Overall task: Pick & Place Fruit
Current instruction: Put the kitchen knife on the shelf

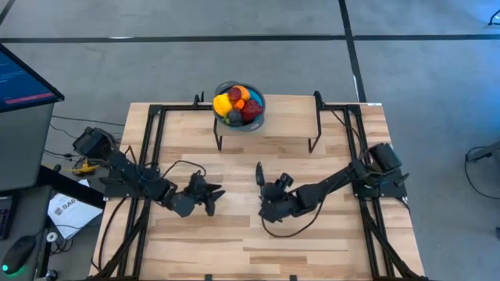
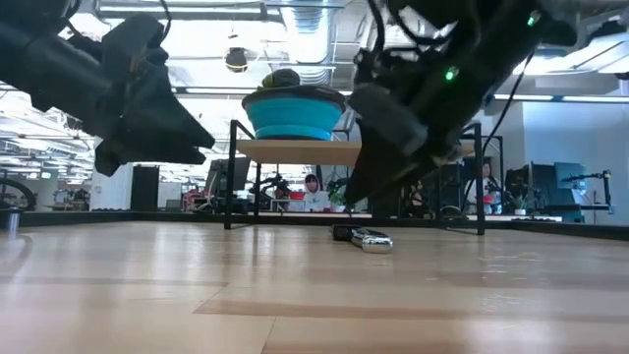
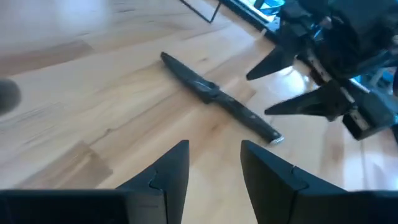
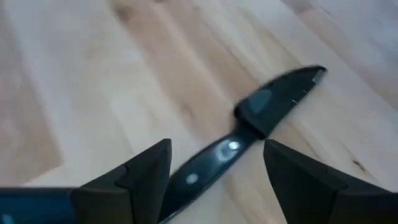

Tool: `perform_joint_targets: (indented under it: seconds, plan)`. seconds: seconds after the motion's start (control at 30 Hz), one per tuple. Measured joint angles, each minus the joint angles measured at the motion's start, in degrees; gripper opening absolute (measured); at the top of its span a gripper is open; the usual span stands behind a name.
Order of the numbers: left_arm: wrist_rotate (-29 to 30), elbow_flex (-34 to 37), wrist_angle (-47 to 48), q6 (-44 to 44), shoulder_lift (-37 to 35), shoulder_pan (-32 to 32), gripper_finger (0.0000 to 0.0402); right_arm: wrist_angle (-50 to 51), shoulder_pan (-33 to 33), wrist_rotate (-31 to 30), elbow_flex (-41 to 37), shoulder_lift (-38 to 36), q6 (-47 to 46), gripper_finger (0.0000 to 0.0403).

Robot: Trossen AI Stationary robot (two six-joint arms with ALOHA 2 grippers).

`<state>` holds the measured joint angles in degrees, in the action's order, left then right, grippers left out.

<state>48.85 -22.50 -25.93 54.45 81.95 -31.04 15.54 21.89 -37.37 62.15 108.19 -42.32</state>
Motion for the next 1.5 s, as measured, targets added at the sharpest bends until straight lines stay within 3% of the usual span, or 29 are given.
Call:
perform_joint_targets:
  seconds: [0.27, 0.43, 0.83, 0.93, 1.2, 1.5]
  plan:
    - [1.3, -0.2, -1.2, 0.0, 1.1, 0.0, 0.014, -5.0, -1.7, -0.1, -1.0, 3.3, -2.9, 0.025]
    - [1.9, -0.2, -1.6, 0.0, 1.1, 0.0, 0.014, -1.8, -1.7, 1.5, -1.1, 4.4, -4.1, 0.0236]
    - [2.2, -0.2, -1.9, 0.0, 1.1, 0.0, 0.014, 11.0, -0.6, 4.9, -1.4, 4.2, -6.0, 0.0094]
    - [2.2, -0.2, -2.0, 0.0, 1.1, 0.0, 0.014, 12.6, 0.7, 4.8, -2.5, 3.1, -7.5, 0.0084]
    - [2.2, -0.2, -2.1, 0.0, 1.1, 0.0, 0.014, 14.3, 5.8, 6.4, -9.6, -6.9, -15.0, 0.011]
    - [2.2, -0.2, -2.4, -0.1, 1.1, 0.0, 0.014, 10.2, 9.3, -1.7, -9.6, -21.9, -16.7, 0.0089]
